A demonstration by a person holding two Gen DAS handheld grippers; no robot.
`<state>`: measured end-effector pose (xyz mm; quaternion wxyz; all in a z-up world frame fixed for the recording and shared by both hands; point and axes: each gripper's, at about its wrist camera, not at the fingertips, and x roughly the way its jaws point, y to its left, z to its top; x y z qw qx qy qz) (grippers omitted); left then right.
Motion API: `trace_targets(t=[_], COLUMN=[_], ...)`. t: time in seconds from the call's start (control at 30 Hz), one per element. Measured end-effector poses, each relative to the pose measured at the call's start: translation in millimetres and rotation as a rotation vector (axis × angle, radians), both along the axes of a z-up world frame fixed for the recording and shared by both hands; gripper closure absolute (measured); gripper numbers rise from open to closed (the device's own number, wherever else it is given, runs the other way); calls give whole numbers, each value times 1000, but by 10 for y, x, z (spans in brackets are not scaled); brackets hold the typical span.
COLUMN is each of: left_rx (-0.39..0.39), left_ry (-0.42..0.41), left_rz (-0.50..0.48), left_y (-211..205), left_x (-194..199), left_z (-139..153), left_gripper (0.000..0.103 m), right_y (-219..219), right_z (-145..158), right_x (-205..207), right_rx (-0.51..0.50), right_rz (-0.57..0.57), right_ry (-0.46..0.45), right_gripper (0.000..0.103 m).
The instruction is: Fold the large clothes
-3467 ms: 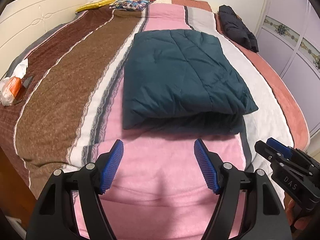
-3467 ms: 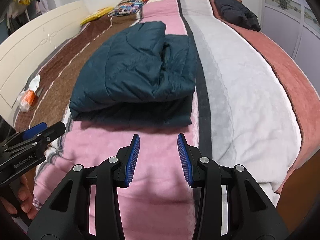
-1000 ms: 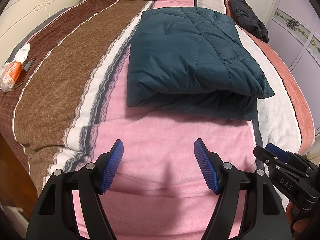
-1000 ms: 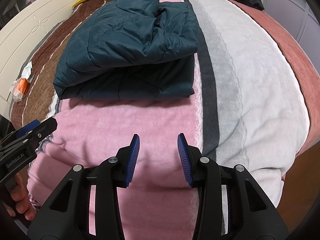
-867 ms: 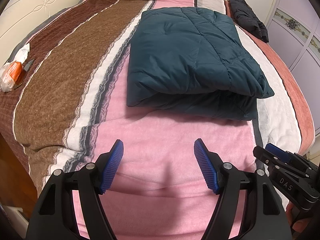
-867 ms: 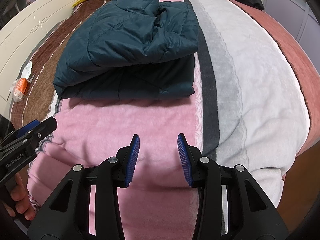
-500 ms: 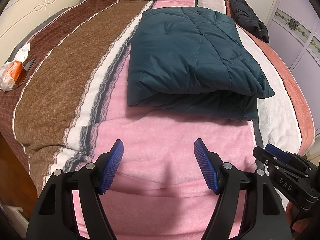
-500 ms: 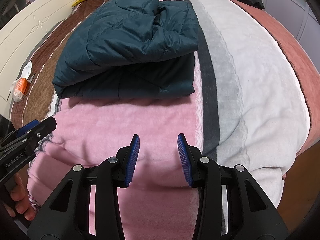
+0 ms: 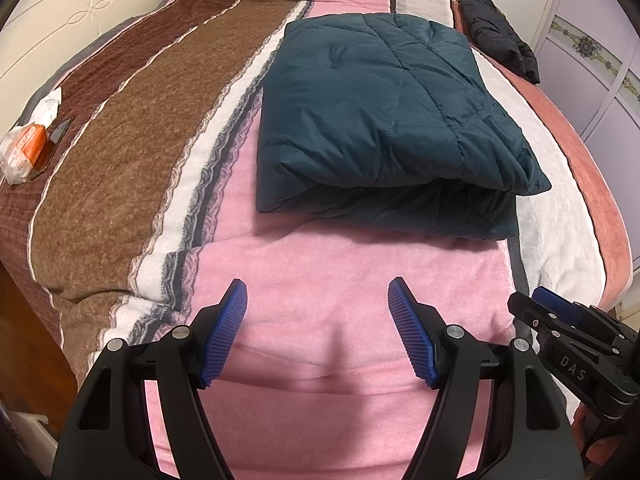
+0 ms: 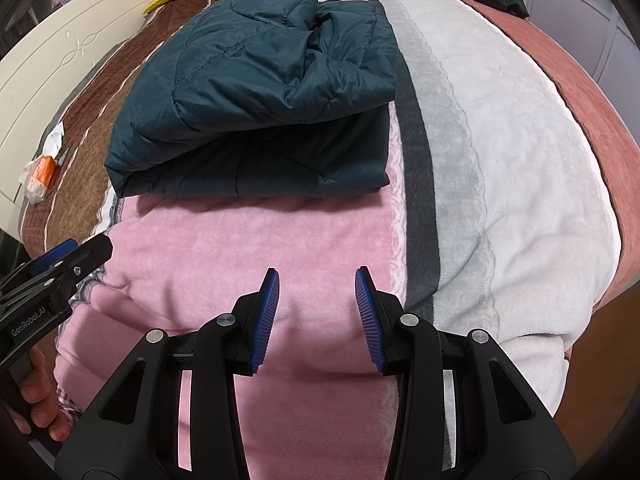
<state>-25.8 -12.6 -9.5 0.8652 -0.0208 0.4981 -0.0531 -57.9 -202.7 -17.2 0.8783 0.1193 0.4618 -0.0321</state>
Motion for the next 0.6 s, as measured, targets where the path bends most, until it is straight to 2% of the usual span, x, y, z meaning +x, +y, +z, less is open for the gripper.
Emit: trace_targets(t=[0.6], left_rx=[16], left_ry=[-9], left_rz=[-3], left_y=[-36], left_x=[-13], left_z=[17], left_gripper=[38], right_y=[3], right_z=[-6], right_x=[5], right_rx=[1], right_rz=[2], right_ry=[2], right_gripper=[63])
